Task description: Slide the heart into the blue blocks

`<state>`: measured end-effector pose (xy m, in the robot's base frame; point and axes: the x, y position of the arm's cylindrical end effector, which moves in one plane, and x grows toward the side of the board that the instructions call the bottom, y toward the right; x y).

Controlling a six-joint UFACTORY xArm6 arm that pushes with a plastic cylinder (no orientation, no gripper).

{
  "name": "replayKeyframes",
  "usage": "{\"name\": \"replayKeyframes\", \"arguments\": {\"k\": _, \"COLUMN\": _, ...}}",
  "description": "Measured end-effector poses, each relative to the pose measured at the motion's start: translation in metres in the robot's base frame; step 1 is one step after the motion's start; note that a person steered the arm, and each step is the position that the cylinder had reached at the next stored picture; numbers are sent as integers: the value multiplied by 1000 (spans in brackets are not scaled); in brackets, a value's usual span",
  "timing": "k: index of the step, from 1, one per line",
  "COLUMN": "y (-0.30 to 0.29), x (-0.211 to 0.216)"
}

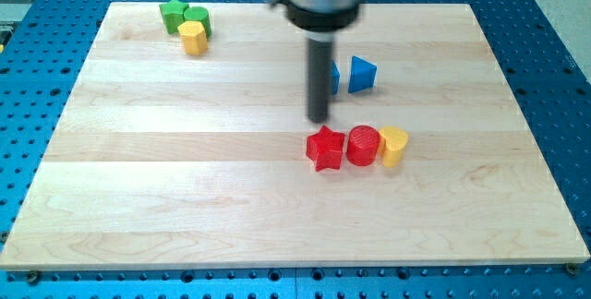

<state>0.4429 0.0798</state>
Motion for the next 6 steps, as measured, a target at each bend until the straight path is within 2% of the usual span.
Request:
{"name": "replayKeyframes", "arguments": {"k": 1, "y": 123, "x": 2}}
{"name": "replayKeyframes", "arguments": {"k": 2, "y": 139, "x": 93}}
{"name": "replayKeyframes", "arguments": {"k": 3, "y": 73, "x": 84}}
{"name": "replayKeyframes", "arguments": {"k": 5, "y": 5, "x": 9}}
{"name": "replayKeyframes", "arguments": {"k": 6, "y": 30, "x": -17}}
